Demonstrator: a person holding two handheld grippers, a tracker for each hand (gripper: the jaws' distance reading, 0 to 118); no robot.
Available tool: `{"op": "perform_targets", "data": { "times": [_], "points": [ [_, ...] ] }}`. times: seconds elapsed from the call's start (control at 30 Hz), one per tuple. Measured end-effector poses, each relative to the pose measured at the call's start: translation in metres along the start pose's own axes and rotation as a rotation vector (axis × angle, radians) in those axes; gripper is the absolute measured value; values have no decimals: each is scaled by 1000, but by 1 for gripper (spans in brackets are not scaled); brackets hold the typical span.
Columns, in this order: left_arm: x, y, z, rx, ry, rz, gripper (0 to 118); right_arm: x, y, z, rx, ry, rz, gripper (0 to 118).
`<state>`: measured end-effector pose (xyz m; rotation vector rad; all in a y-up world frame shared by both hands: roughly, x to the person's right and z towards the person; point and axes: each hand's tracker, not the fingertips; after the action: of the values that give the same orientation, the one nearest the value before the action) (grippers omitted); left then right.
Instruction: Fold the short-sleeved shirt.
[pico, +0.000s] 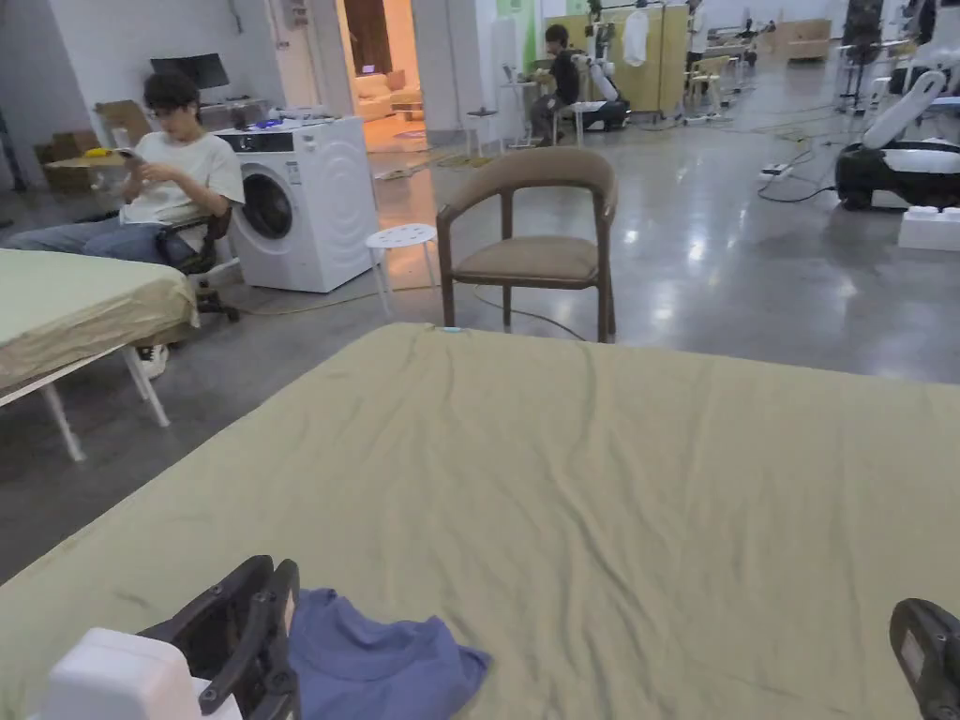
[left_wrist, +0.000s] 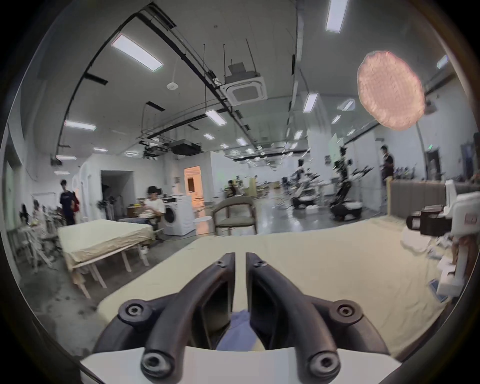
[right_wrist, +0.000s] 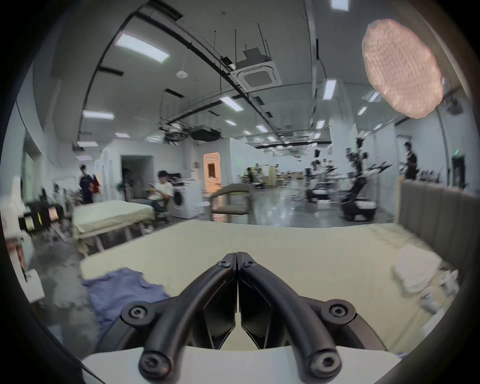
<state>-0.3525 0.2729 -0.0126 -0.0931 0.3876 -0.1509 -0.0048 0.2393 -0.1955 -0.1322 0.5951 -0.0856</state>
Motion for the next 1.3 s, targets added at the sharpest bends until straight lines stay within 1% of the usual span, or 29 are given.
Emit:
{"op": "perform_targets", "data": {
  "times": [0.03, 0.07, 0.1, 0.13, 0.17, 0.2, 0.27, 0.3, 0.37, 0.4, 0.47, 0.5, 0.53, 0.57, 0.67, 0.73, 0.77, 0.83, 0.9, 0.93, 0.97, 1.0, 1.03, 1.07, 1.13, 1.17, 1.2, 1.3],
  "points": [
    [-6, -4, 2, -12, 6, -2, 14, -4, -1, -4, -7, 9, -15, 0],
    [-13, -8, 3, -21, 4, 4, 14, -8, -3, -8, -15, -1, -8, 0],
    [-19, -12, 3, -39, 9, 12, 17, -10, -3, -9, -19, -4, -3, 0],
    [-23, -17, 1, -63, 16, 22, 21, -12, -5, -10, -25, -2, -3, 0],
    [-29, -23, -3, -100, 17, 32, 27, -12, -7, -11, -35, -2, -5, 0],
    [-34, -30, -10, -148, 10, 39, 42, -11, -9, -11, -44, -2, -8, 0],
    [-43, -45, -24, -227, 13, 53, 63, -6, -14, -9, -61, -10, -5, 0],
    [-48, -55, -33, -261, -1, 69, 71, -4, -16, -8, -75, -21, 6, 0],
    [-57, -76, -55, -307, -33, 127, 83, 5, -24, -6, -101, -54, 23, 0],
    [-60, -88, -70, -353, -53, 173, 92, 9, -26, -5, -115, -70, 22, 0],
    [-63, -115, -102, -436, -85, 211, 94, 18, -31, -2, -140, -95, -1, 0],
    [-63, -132, -119, -477, -127, 216, 94, 22, -33, 0, -157, -105, -27, 0],
    [-63, -147, -136, -517, -152, 209, 94, 29, -36, 3, -174, -107, -54, 0],
    [-63, -162, -153, -555, -146, 188, 94, 36, -40, 5, -197, -122, -69, 0],
    [-65, -200, -199, -665, -142, 128, 94, 54, -49, 16, -270, -218, -84, 0],
    [-69, -222, -225, -733, -154, 126, 94, 68, -56, 26, -293, -269, -120, 0],
    [-71, -230, -236, -774, -137, 123, 94, 64, -50, 29, -300, -288, -138, 0],
    [-74, -243, -252, -810, -118, 78, 92, 74, -55, 36, -318, -334, -170, 0],
    [-75, -254, -265, -854, -98, 79, 90, 83, -61, 43, -345, -376, -198, 0],
    [-77, -258, -269, -878, -96, 111, 85, 87, -64, 45, -362, -388, -204, 0],
    [-77, -260, -267, -893, -114, 165, 75, 91, -68, 47, -381, -404, -209, 0],
    [-76, -260, -264, -870, -96, 163, 70, 93, -70, 48, -393, -412, -211, 0],
    [-74, -259, -263, -859, -92, 145, 67, 95, -74, 50, -400, -416, -212, 0],
    [-73, -259, -263, -856, -101, 140, 59, 97, -76, 52, -407, -419, -213, 0],
    [-69, -256, -260, -852, -103, 118, 29, 97, -80, 56, -418, -429, -217, 0],
    [-69, -256, -262, -855, -85, 99, 10, 98, -81, 58, -421, -431, -223, 0],
    [-68, -256, -264, -861, -92, 113, 3, 98, -81, 61, -420, -432, -236, 0],
    [-72, -249, -269, -902, -85, 157, 0, 98, -80, 67, -411, -428, -254, 0]
  ]
}}
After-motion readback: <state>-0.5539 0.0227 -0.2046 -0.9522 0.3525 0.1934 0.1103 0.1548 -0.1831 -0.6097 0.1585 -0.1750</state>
